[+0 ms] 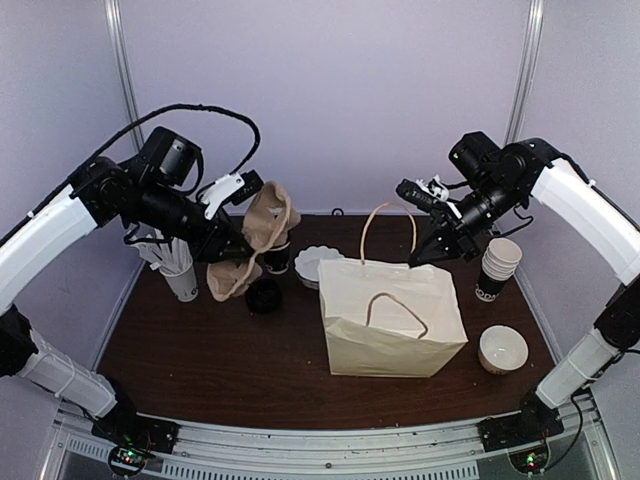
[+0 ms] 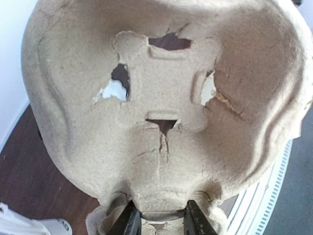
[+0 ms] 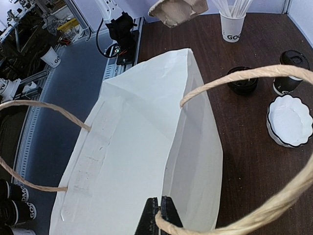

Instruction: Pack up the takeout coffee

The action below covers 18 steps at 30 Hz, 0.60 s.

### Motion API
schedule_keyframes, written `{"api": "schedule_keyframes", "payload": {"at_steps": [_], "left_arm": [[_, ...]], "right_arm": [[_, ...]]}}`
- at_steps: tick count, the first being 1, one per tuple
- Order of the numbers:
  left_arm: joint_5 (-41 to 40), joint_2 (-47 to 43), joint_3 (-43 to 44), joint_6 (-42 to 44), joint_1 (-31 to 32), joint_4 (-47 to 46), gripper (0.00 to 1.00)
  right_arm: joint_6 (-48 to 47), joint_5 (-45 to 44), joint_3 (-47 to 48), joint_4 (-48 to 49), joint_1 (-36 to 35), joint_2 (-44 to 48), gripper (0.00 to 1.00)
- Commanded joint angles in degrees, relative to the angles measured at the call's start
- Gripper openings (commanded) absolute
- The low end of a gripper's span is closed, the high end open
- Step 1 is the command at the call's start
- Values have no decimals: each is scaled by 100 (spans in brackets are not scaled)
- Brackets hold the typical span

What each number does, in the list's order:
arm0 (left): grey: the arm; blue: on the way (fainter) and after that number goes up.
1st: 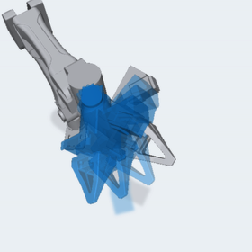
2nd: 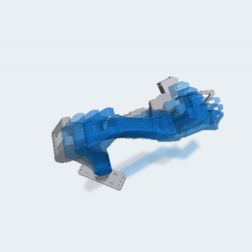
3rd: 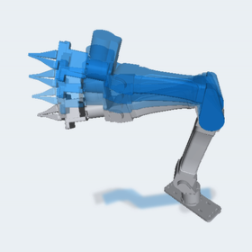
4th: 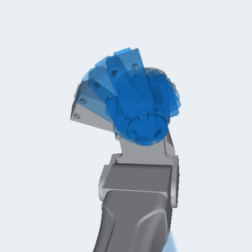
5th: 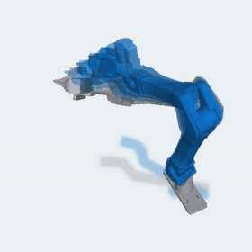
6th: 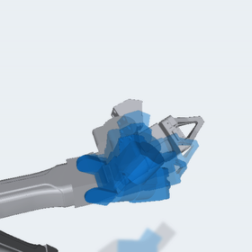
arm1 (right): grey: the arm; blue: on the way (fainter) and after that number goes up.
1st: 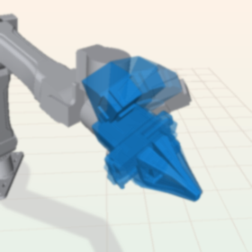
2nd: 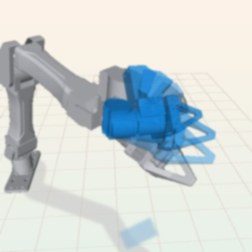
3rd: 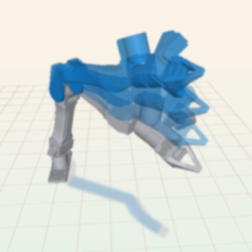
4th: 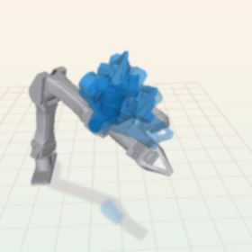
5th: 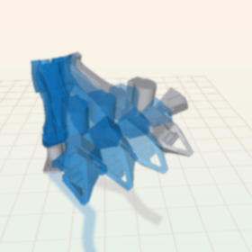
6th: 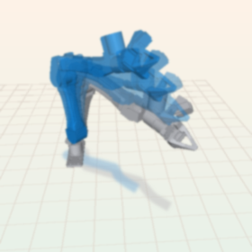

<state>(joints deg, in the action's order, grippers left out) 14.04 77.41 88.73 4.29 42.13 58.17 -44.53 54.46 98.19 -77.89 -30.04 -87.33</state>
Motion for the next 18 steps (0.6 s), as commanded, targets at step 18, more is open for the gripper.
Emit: {"api": "schedule_keyframes", "payload": {"at_steps": [18], "left_arm": [[2752, 1258, 908, -331, 1333, -4190, 31]], "right_arm": [[552, 365, 253, 107, -55, -101, 0]]}}
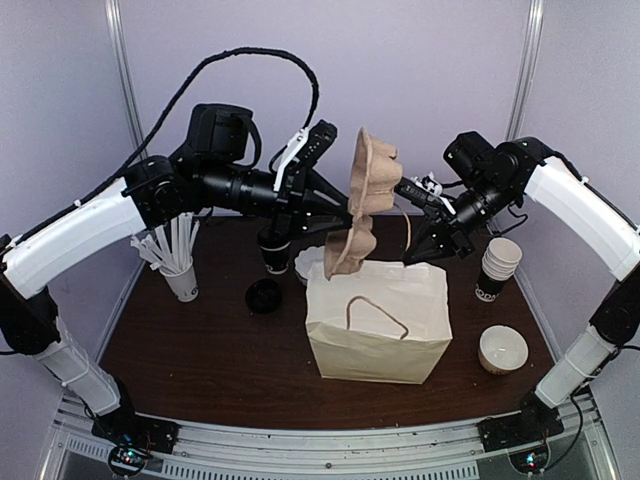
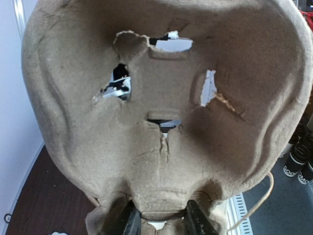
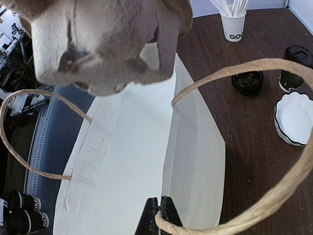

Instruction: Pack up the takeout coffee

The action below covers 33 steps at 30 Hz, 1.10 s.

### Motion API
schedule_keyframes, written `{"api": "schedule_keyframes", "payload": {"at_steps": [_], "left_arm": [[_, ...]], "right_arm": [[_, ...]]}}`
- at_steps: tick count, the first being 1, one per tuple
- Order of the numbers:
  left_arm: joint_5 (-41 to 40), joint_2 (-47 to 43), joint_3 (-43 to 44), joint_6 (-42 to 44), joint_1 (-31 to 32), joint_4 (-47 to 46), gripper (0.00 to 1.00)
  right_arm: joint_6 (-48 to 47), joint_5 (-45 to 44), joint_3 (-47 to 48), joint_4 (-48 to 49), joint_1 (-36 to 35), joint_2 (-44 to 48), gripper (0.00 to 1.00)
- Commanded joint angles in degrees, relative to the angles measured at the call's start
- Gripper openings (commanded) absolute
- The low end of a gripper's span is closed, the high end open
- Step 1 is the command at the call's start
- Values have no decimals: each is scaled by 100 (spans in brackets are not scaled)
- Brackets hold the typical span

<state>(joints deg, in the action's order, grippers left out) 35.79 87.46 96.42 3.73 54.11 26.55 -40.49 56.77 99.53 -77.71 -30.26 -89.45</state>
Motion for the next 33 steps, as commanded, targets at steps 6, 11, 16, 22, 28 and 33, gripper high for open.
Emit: {"api": "schedule_keyframes", "payload": {"at_steps": [6, 11, 16, 22, 28, 33], "left_arm": [[711, 545, 221, -272, 324, -1100, 31], [969, 525, 66, -269, 370, -1052, 31], [901, 529, -88, -19, 376, -555, 31], [381, 543, -236, 398, 474, 25, 31], [-306, 816, 72, 880, 633, 939, 31], [-970, 1070, 419, 1349, 770, 1769, 31]], "right_arm": [[194, 94, 120, 115, -33, 172, 0], [228, 72, 102, 132, -33, 208, 0], [239, 53, 63, 146, -33, 259, 0], [296, 30, -29, 247, -33, 314, 0], [296, 65, -62, 247, -33, 297, 0], [279, 46, -129, 255, -33, 313, 0]]}}
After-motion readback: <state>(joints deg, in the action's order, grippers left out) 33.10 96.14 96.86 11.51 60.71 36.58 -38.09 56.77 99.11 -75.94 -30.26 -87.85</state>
